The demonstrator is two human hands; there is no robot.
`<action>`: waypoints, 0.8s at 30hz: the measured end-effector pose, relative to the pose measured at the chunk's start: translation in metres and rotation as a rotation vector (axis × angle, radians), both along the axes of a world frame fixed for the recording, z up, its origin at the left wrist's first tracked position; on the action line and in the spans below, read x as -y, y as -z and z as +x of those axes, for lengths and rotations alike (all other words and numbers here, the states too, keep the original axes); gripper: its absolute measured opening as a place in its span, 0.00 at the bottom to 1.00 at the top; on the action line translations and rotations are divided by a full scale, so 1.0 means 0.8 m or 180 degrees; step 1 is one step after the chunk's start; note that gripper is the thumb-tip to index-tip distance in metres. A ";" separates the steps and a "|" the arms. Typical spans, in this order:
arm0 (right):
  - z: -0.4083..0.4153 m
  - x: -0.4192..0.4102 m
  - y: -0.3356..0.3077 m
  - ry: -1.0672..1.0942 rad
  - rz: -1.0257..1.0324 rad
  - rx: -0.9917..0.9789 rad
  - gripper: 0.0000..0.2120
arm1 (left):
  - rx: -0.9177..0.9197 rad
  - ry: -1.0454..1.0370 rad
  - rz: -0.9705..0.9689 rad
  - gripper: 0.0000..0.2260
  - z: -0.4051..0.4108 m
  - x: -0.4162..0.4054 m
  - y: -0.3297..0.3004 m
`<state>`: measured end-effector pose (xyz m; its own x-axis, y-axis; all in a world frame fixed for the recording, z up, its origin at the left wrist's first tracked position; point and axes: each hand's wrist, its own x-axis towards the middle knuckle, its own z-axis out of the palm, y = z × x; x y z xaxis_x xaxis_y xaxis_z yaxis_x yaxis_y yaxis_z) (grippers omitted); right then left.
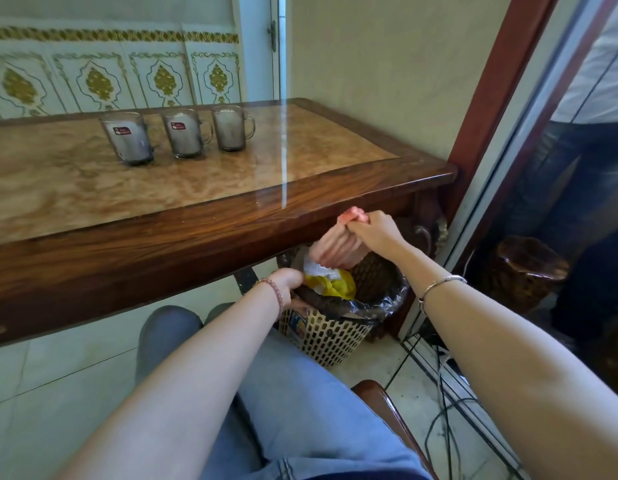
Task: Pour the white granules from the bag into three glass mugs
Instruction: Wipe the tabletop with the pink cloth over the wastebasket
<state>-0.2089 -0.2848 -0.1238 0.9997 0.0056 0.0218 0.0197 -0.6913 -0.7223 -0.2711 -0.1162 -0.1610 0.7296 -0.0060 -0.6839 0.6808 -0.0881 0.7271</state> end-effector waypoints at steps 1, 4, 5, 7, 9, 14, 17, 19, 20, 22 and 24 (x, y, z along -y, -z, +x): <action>0.002 -0.002 -0.003 -0.0052 -0.0018 -0.0044 0.10 | 0.0000 0.0009 -0.0021 0.08 -0.003 0.000 -0.003; 0.011 -0.009 -0.038 0.0201 0.0425 0.0214 0.10 | 0.0007 -0.0086 -0.0029 0.05 -0.006 0.000 -0.009; 0.014 -0.014 -0.057 0.0285 0.0606 0.0361 0.11 | 0.0036 -0.0161 -0.0049 0.06 -0.008 -0.002 -0.010; 0.015 -0.026 -0.096 0.0357 0.0836 0.0671 0.12 | 0.0068 -0.0307 -0.0109 0.06 -0.012 -0.003 -0.013; 0.016 -0.041 -0.126 0.0316 0.0921 0.0982 0.12 | 0.0042 -0.0410 -0.0181 0.03 -0.012 -0.002 -0.013; 0.018 -0.100 -0.145 -0.0472 0.0718 0.1015 0.07 | 0.0037 -0.0373 -0.0088 0.03 -0.011 -0.003 -0.010; 0.011 -0.142 -0.128 -0.1007 0.0570 0.0771 0.11 | 0.0042 -0.0332 -0.0077 0.06 -0.007 -0.006 -0.006; 0.005 -0.171 -0.111 -0.1310 0.0424 0.0379 0.15 | 0.0030 -0.0312 -0.0056 0.03 -0.008 -0.007 -0.007; 0.003 -0.182 -0.102 -0.1459 0.0358 0.0116 0.16 | 0.0033 -0.0314 -0.0040 0.02 -0.009 -0.007 -0.008; -0.002 -0.202 -0.086 -0.1647 0.0012 -0.0046 0.21 | 0.0061 -0.0322 -0.0035 0.05 -0.008 -0.010 -0.007; -0.005 -0.209 -0.079 -0.1727 -0.0700 0.0098 0.24 | 0.0092 -0.0323 -0.0017 0.06 -0.003 -0.011 -0.005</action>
